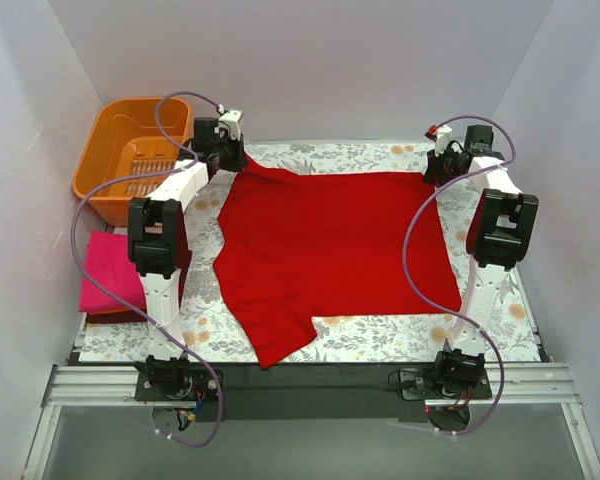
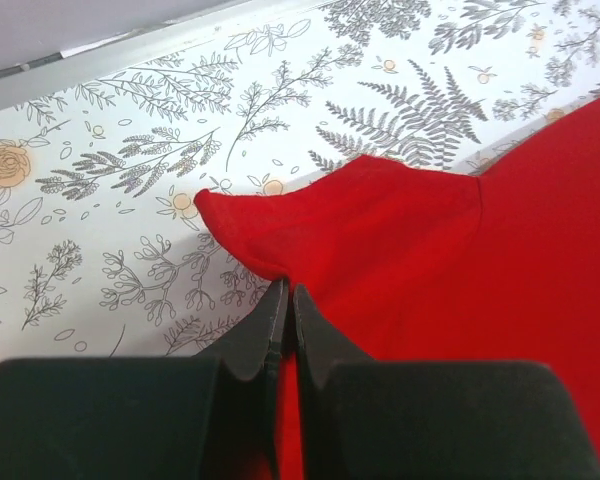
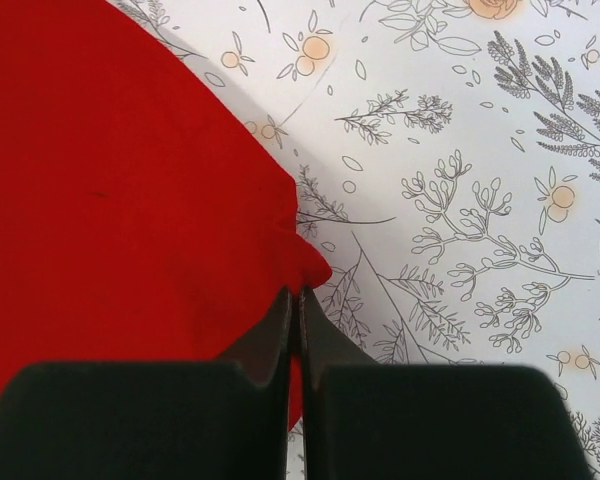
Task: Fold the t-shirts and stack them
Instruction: Fold the tshirt
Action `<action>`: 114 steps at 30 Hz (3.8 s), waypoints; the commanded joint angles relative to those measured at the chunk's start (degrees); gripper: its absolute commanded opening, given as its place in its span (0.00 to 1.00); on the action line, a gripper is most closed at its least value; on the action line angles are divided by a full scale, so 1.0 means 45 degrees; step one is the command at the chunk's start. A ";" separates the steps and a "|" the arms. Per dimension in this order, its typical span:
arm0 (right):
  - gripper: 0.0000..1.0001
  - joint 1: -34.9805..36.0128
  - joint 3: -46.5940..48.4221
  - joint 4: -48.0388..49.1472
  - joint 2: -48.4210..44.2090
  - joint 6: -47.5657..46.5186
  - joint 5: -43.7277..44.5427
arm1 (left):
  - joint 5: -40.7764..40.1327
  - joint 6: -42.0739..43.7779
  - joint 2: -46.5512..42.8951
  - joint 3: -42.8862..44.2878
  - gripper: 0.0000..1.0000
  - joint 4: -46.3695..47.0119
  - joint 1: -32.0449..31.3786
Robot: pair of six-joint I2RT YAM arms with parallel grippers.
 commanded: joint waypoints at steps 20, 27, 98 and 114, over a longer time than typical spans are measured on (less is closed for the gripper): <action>0.01 -0.0834 -0.2437 -0.1403 -0.2854 -0.2731 -0.0962 | 0.0465 0.0450 -0.6022 -0.5400 0.00 -0.0603 0.0101; 0.01 -0.0932 -0.3667 -0.1735 -0.3440 -0.3806 -0.0748 | 0.0270 0.0177 -0.7156 -0.7197 0.00 -0.1150 -0.0153; 0.32 -0.0853 -0.3258 -0.5075 -0.2699 -0.5017 0.0228 | 0.1539 0.2345 -0.2588 -0.3879 0.47 -0.5584 -0.1051; 0.29 -0.0834 -0.4137 -0.5114 -0.3480 -0.5819 0.0952 | 0.1499 0.2559 -0.2470 -0.4094 0.35 -0.5525 -0.1325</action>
